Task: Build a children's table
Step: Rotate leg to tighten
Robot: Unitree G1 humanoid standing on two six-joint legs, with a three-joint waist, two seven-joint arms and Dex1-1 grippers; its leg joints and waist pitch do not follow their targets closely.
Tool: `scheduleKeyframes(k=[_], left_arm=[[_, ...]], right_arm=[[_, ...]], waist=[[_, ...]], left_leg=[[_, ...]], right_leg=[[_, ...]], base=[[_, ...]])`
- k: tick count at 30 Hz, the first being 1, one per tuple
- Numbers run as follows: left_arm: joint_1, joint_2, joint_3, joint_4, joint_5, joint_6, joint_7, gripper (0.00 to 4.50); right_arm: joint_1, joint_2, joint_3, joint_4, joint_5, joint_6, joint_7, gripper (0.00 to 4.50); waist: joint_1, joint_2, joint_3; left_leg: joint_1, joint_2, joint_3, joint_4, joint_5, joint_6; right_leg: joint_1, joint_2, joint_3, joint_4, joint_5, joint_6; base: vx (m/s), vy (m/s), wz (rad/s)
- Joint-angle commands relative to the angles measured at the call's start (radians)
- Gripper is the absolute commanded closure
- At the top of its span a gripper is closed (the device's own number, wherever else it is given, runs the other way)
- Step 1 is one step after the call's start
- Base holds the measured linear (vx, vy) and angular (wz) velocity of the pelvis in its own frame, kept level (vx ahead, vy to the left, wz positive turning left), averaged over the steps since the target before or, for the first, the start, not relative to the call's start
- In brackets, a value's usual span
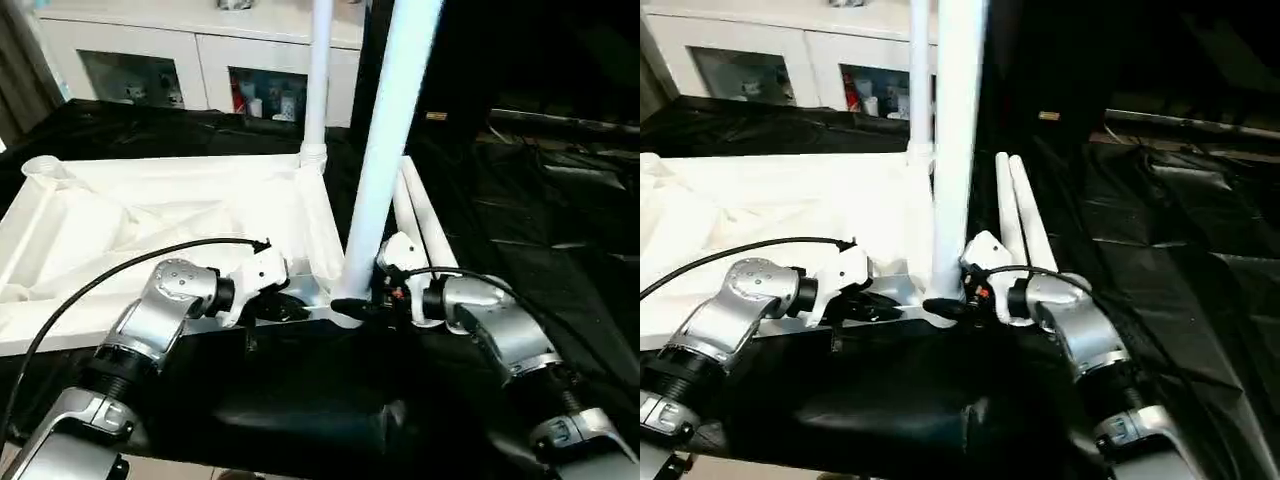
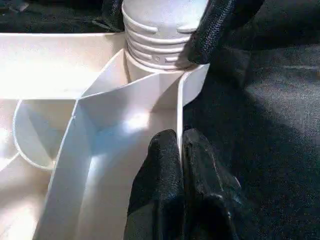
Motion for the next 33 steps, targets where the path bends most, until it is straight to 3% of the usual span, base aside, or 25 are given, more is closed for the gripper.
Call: scheduleKeyframes(k=[1, 3, 4, 5, 7, 11, 16, 17, 21, 23, 26, 28, 33], left_arm=[[0.000, -0.021, 0.004, -0.010, -0.016, -0.006, 0.012, 4.50], [-0.035, -0.103, 0.008, 0.046, 0.042, 0.064, 0.200, 4.50], [-0.053, -0.151, 0.007, 0.074, 0.071, 0.100, 0.301, 4.50], [-0.064, -0.190, 0.009, 0.087, 0.082, 0.127, 0.363, 4.50], [-0.071, -0.248, 0.000, 0.093, 0.090, 0.154, 0.419, 4.50], [-0.071, -0.299, -0.024, 0.086, 0.097, 0.164, 0.439, 4.50], [-0.080, -0.312, -0.029, 0.103, 0.121, 0.132, 0.446, 4.50], [-0.079, -0.303, -0.028, 0.102, 0.121, 0.125, 0.441, 4.50], [-0.074, -0.251, -0.019, 0.096, 0.114, 0.099, 0.407, 4.50], [-0.073, -0.241, -0.019, 0.095, 0.114, 0.088, 0.397, 4.50], [-0.069, -0.165, 0.003, 0.094, 0.094, 0.052, 0.308, 4.50], [-0.069, -0.153, 0.007, 0.094, 0.091, 0.041, 0.288, 4.50], [-0.048, -0.085, 0.007, 0.057, 0.040, -0.008, 0.132, 4.50]], right_arm=[[0.008, 0.006, 0.011, 0.010, -0.017, 0.003, -0.018, 1.78], [-0.034, 0.134, -0.097, 0.160, -0.027, 0.026, -0.362, 1.78], [-0.056, 0.198, -0.149, 0.231, -0.027, 0.041, -0.529, 1.78], [-0.070, 0.234, -0.171, 0.267, -0.026, 0.043, -0.616, 1.78], [-0.093, 0.288, -0.190, 0.305, -0.013, 0.039, -0.692, 1.78], [-0.113, 0.339, -0.182, 0.324, -0.006, 0.026, -0.714, 1.78], [-0.145, 0.374, -0.190, 0.363, -0.026, -0.034, -0.715, 1.78], [-0.143, 0.370, -0.191, 0.358, -0.022, -0.037, -0.700, 1.22], [-0.125, 0.326, -0.175, 0.313, -0.015, -0.035, -0.615, 0.74], [-0.120, 0.315, -0.167, 0.302, -0.018, -0.035, -0.598, 0.74], [-0.078, 0.193, -0.106, 0.201, -0.033, -0.036, -0.400, 0.74], [-0.072, 0.172, -0.096, 0.187, -0.036, -0.041, -0.366, 0.74], [-0.039, 0.072, -0.048, 0.100, -0.029, -0.043, -0.187, 0.74]], waist=[[0.002, 0.000, -0.055], [-0.008, 0.000, -0.052], [-0.016, 0.002, -0.048], [-0.018, -0.003, -0.051], [-0.023, 0.006, -0.051], [-0.018, 0.002, -0.053], [-0.021, 0.004, -0.052], [-0.021, 0.005, -0.051], [-0.019, 0.005, -0.053], [-0.018, 0.003, -0.054], [-0.009, 0.000, -0.059], [-0.005, 0.000, -0.061], [-0.005, 0.002, -0.062]], left_leg=[[0.018, 0.043, -0.012, -0.069, -0.242, -0.003], [0.017, 0.042, -0.011, -0.072, -0.241, -0.013], [0.022, 0.040, -0.014, -0.075, -0.284, -0.047], [0.023, 0.039, -0.019, -0.076, -0.291, -0.062], [0.029, 0.041, -0.018, -0.077, -0.315, -0.065], [0.023, 0.037, -0.017, -0.077, -0.306, -0.036], [0.024, 0.038, -0.019, -0.081, -0.338, -0.042], [0.024, 0.038, -0.020, -0.082, -0.341, -0.043], [0.022, 0.039, -0.020, -0.082, -0.336, -0.032], [0.020, 0.040, -0.017, -0.079, -0.306, -0.024], [0.017, 0.039, -0.015, -0.073, -0.247, -0.002], [0.012, 0.038, -0.012, -0.068, -0.198, 0.014], [0.012, 0.039, -0.012, -0.064, -0.177, 0.023]], right_leg=[[0.036, -0.070, 0.040, -0.071, -0.162, -0.206], [0.029, -0.069, 0.041, -0.070, -0.157, -0.215], [0.023, -0.073, 0.042, -0.076, -0.241, -0.214], [0.029, -0.077, 0.040, -0.076, -0.278, -0.204], [0.024, -0.074, 0.041, -0.088, -0.293, -0.182], [0.029, -0.071, 0.043, -0.089, -0.263, -0.160], [0.026, -0.071, 0.041, -0.093, -0.299, -0.150], [0.026, -0.071, 0.041, -0.094, -0.302, -0.150], [0.027, -0.070, 0.041, -0.092, -0.268, -0.151], [0.028, -0.070, 0.043, -0.087, -0.222, -0.160], [0.036, -0.069, 0.041, -0.081, -0.157, -0.163], [0.039, -0.068, 0.040, -0.071, -0.080, -0.181], [0.042, -0.065, 0.035, -0.063, -0.014, -0.212]], base=[[0.000, 0.000, 0.00], [0.000, 0.000, 0.00], [0.000, 0.000, 0.00], [0.000, 0.000, 0.00], [0.000, 0.000, 0.00], [0.000, 0.000, 0.00], [0.000, 0.000, 0.00], [0.000, 0.000, 0.00], [0.000, 0.000, 0.00], [0.000, 0.000, 0.00], [0.000, 0.000, 0.00], [0.000, 0.000, 0.00], [0.000, 0.000, 0.00]])
